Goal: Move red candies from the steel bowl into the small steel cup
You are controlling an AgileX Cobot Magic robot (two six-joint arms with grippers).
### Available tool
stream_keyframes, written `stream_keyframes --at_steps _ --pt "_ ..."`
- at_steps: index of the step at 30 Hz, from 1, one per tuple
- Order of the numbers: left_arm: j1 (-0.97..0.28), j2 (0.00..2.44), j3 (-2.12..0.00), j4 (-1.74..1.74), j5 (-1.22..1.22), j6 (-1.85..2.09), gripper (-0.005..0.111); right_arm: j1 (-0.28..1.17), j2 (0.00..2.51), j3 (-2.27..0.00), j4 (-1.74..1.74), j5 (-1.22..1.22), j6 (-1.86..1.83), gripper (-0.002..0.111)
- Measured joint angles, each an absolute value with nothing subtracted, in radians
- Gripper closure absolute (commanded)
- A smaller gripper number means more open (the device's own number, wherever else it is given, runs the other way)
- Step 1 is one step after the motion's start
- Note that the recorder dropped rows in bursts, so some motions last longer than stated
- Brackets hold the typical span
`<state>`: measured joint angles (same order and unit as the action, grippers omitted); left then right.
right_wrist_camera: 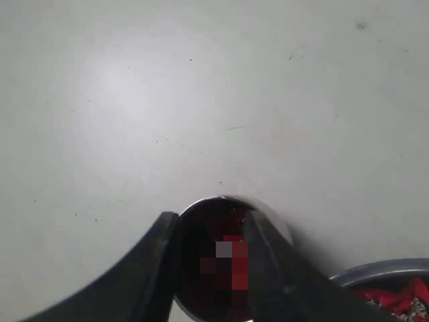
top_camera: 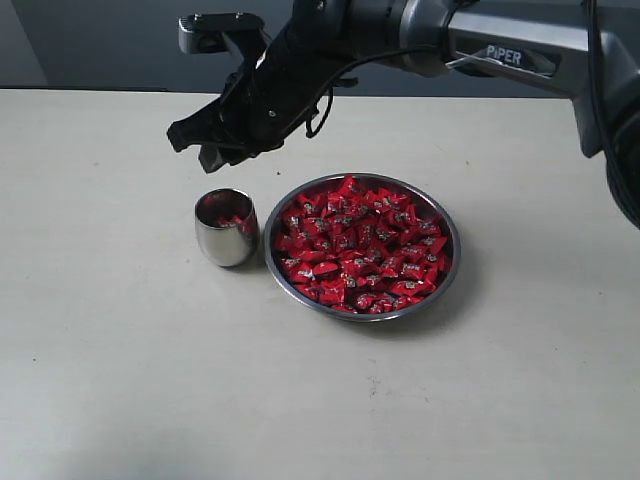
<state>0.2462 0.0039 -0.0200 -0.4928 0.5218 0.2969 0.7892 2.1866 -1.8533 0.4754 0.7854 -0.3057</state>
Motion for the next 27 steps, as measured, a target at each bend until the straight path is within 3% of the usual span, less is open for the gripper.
stream_keyframes --at_steps 27 --pt "0.246 0.004 -0.02 -0.493 0.522 0.297 0.106 0.789 2.147 -1.853 0.463 0.843 -0.278 0.076"
